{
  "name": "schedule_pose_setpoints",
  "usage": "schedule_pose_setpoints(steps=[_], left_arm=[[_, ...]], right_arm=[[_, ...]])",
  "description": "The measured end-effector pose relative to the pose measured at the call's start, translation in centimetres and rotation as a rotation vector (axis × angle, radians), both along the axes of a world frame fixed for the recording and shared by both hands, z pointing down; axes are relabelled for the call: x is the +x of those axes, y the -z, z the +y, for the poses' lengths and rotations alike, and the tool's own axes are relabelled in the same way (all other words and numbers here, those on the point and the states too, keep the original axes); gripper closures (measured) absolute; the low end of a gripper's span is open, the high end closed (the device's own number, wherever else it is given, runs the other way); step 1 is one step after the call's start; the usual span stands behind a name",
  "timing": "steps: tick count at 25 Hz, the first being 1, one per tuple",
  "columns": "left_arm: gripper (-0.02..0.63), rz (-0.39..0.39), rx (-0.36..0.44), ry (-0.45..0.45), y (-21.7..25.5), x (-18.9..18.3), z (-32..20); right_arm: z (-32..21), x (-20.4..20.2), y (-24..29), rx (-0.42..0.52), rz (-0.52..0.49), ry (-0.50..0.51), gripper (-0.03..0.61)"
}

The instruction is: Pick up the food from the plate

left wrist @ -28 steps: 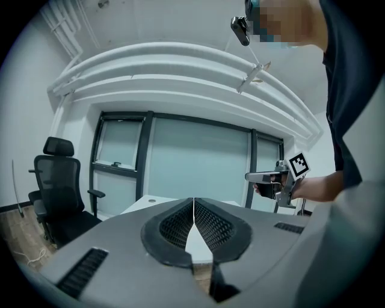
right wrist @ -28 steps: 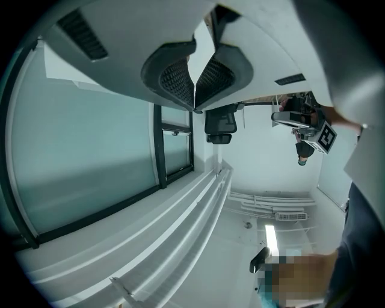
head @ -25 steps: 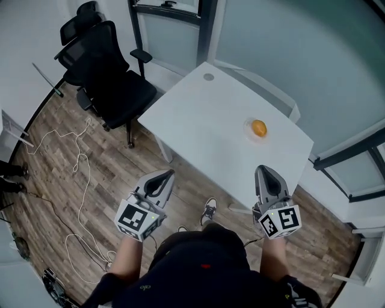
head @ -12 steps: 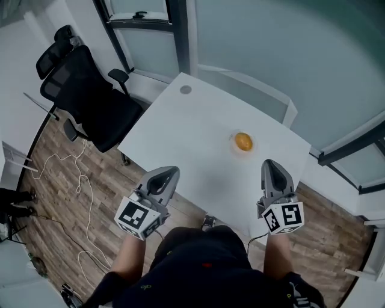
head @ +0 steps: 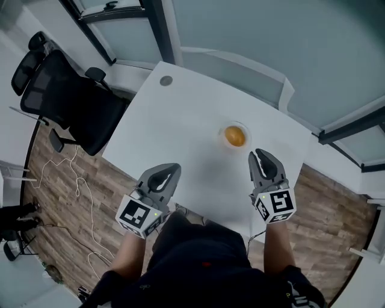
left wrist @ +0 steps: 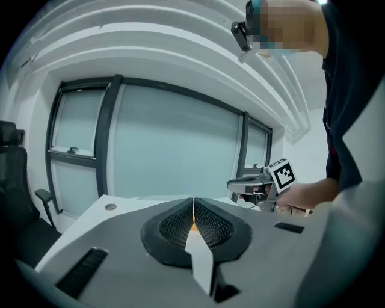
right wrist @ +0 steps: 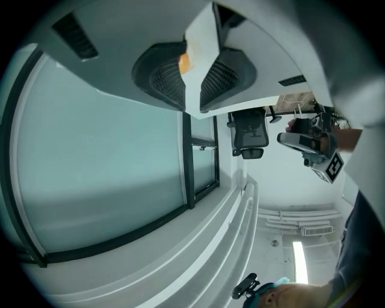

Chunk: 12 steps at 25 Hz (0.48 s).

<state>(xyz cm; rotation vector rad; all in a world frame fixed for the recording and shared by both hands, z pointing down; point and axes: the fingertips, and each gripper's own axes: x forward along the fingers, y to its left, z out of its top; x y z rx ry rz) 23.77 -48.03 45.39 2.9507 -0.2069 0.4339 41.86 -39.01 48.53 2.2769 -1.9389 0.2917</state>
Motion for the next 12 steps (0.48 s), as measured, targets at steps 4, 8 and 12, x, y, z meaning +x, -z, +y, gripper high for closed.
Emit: schedule_pose_setpoints(steps=[4, 8, 12], left_arm=[[0.591, -0.03, -0.035, -0.059, -3.1, 1.9, -1.6], [0.591, -0.055, -0.078, -0.069, -5.6, 2.6, -4.3], [0.591, -0.092, -0.117, -0.058, -8.4, 2.2, -6.6]], right_arm=[[-3.0, 0.8, -3.4, -0.1, 0.028, 0.025, 0.41], [-7.0, 1.8, -9.3, -0.261, 0.062, 0.065, 0.332], [-9.8, 3.6, -14.9, -0.446, 0.077, 0.097, 0.252]])
